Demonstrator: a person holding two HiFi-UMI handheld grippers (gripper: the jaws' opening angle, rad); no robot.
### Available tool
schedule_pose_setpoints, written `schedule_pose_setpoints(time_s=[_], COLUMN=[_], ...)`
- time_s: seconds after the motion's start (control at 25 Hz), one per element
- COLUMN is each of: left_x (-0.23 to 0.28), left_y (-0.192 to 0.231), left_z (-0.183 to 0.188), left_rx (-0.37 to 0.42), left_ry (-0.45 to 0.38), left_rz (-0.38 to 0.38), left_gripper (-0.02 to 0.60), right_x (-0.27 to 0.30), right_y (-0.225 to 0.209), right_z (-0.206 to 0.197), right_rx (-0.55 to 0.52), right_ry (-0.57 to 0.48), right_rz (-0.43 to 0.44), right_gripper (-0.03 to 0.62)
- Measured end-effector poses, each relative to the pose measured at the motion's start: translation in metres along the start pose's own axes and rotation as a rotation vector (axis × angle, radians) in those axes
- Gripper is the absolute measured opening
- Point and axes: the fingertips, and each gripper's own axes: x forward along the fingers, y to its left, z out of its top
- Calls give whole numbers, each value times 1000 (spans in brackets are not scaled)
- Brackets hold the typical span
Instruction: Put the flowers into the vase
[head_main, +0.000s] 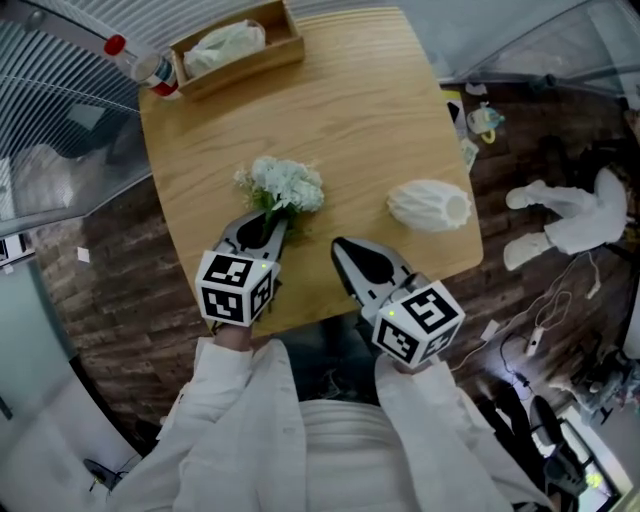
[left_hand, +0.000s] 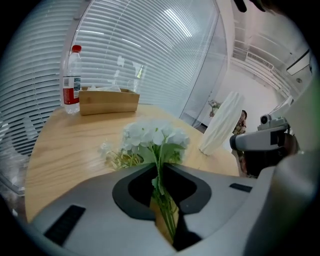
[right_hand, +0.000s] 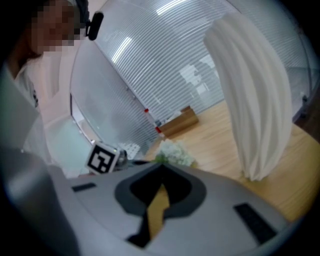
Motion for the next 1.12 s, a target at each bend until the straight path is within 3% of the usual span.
schedule_pose_setpoints(time_s=[0.32, 0.64, 0.92, 1.12], left_x=[-14, -29, -44, -51], left_y=[-6, -25, -52, -70], left_z=[17, 54, 95, 125], left_rx=[61, 70, 43, 83], left_ry=[-54, -176, -314, -368], left_rz=[31, 25, -54, -86], left_gripper=[49, 49, 49, 48], right_x=[-16, -30, -45, -59], right_y=[7, 12, 22, 23], right_z=[21, 37, 58, 71], right_rx=[-52, -109, -147, -185], right_ry=[-46, -68, -111, -130], right_rz=[-6, -15, -11, -28], right_gripper=[14, 14, 14, 14])
